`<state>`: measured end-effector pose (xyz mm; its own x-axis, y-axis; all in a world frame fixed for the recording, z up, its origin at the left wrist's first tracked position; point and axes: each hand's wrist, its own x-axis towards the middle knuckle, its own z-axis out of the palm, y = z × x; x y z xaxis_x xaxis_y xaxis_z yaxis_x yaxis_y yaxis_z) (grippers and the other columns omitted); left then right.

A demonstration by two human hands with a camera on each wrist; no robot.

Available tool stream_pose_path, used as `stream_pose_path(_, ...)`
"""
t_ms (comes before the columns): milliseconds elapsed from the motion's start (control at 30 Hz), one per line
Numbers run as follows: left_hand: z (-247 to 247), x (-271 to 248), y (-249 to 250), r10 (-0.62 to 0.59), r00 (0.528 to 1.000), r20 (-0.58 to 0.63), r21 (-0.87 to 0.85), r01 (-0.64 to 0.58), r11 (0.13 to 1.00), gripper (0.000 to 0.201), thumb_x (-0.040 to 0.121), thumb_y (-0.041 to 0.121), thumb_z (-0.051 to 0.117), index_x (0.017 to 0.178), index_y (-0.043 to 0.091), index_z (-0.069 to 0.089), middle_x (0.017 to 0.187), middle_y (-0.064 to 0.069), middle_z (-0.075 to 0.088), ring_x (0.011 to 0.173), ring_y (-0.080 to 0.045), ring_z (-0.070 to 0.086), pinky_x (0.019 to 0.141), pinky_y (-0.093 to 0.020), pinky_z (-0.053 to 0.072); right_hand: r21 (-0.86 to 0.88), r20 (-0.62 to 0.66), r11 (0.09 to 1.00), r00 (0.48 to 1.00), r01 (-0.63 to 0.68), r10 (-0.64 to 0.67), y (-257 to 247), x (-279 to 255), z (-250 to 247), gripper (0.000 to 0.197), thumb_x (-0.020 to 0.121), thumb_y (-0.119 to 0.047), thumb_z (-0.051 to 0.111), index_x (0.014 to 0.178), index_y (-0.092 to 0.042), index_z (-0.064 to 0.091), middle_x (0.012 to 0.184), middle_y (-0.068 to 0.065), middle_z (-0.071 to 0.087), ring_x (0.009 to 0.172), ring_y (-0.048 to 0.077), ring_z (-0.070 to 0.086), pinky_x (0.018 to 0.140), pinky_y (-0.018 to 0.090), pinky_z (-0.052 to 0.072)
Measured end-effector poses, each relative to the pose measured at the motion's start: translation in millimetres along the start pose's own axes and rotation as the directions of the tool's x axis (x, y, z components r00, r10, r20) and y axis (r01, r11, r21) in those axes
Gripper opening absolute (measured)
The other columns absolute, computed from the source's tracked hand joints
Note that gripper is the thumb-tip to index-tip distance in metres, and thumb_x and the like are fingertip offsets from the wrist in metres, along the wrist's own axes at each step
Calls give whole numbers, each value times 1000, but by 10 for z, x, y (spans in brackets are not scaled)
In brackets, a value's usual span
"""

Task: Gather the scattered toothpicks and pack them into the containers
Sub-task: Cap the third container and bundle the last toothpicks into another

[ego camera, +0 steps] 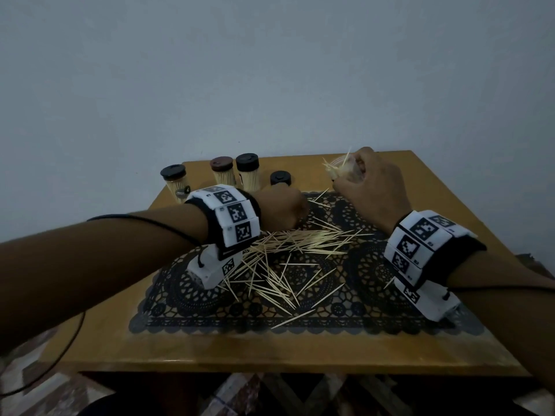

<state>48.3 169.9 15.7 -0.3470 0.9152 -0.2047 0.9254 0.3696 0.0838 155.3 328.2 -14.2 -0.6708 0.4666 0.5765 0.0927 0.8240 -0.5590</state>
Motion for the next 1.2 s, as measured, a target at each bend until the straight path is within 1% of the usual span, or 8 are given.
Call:
stream_pose_path(300, 100, 775, 105, -66, 991, 117, -2, 66, 998, 50, 98, 8, 40, 147, 11, 33, 144, -15, 44, 128, -32, 45, 98, -34, 38, -30, -57, 998, 997, -53, 51, 101, 31, 15, 42, 73, -52, 60, 93, -16, 52, 84, 3, 61, 81, 29, 56, 66, 39, 50)
stream_pose_path(467, 216, 695, 36, -42, 996, 84, 8, 41, 999, 21, 102, 12, 39, 119, 23, 42, 113, 2, 33, 101, -14, 34, 85, -18, 24, -70, -71, 994, 995, -81, 76, 135, 49, 33, 40, 77, -51, 63, 94, -17, 51, 87, 2, 61, 84, 28, 56, 69, 40, 50)
stream_pose_path(567, 176, 468, -11, 13, 981, 193, 9, -15, 1000, 30, 103, 19, 35, 132, 21, 45, 139, -7, 42, 120, -27, 45, 101, -29, 33, -66, -86, 995, 993, -81, 76, 128, 52, 24, 40, 78, -49, 66, 94, -15, 53, 87, 3, 61, 82, 27, 56, 67, 39, 50)
stream_pose_path(667, 144, 195, -63, 80, 975, 208, 29, -88, 996, 45, 101, 13, 38, 145, 20, 40, 154, 1, 33, 139, -22, 34, 115, -35, 25, -45, -85, 995, 993, -88, 84, 123, 44, 21, 40, 78, -50, 66, 94, -16, 53, 87, 4, 61, 80, 26, 56, 65, 38, 50)
stream_pose_path(900, 45, -78, 99, 137, 990, 10, -26, -137, 990, 38, 98, 12, 45, 135, 17, 54, 136, -2, 57, 120, -22, 52, 93, -21, 35, -1, -55, 992, 991, -124, 124, 93, 35, -12, 34, 78, -41, 69, 94, -16, 52, 92, 5, 60, 82, 24, 55, 63, 27, 38)
stream_pose_path(967, 69, -7, 241, 168, 986, 11, -49, -167, 985, 47, 99, 18, 47, 145, 17, 40, 144, -5, 48, 128, -24, 47, 102, -30, 37, 16, -50, 990, 989, -138, 138, 86, 25, -15, 31, 78, -38, 69, 93, -16, 53, 91, 4, 60, 80, 21, 55, 58, 26, 36)
stream_pose_path(1100, 240, 113, 436, 184, 956, 227, 93, -210, 973, 60, 102, 35, 38, 154, 21, 12, 161, -6, 6, 147, -25, 13, 118, -39, 16, 28, -52, 990, 989, -135, 136, 81, 15, -21, 30, 78, -37, 69, 91, -15, 53, 87, 2, 59, 77, 20, 54, 54, 23, 34)
stream_pose_path(1200, 306, 72, 366, 235, 947, 221, 199, -280, 939, 58, 103, 34, 37, 153, 19, 14, 161, -3, 8, 146, -23, 16, 117, -40, 20, 14, -45, 992, 991, -126, 126, 67, 10, -24, 31, 78, -37, 69, 93, -14, 53, 88, 2, 58, 78, 21, 53, 58, 27, 34)
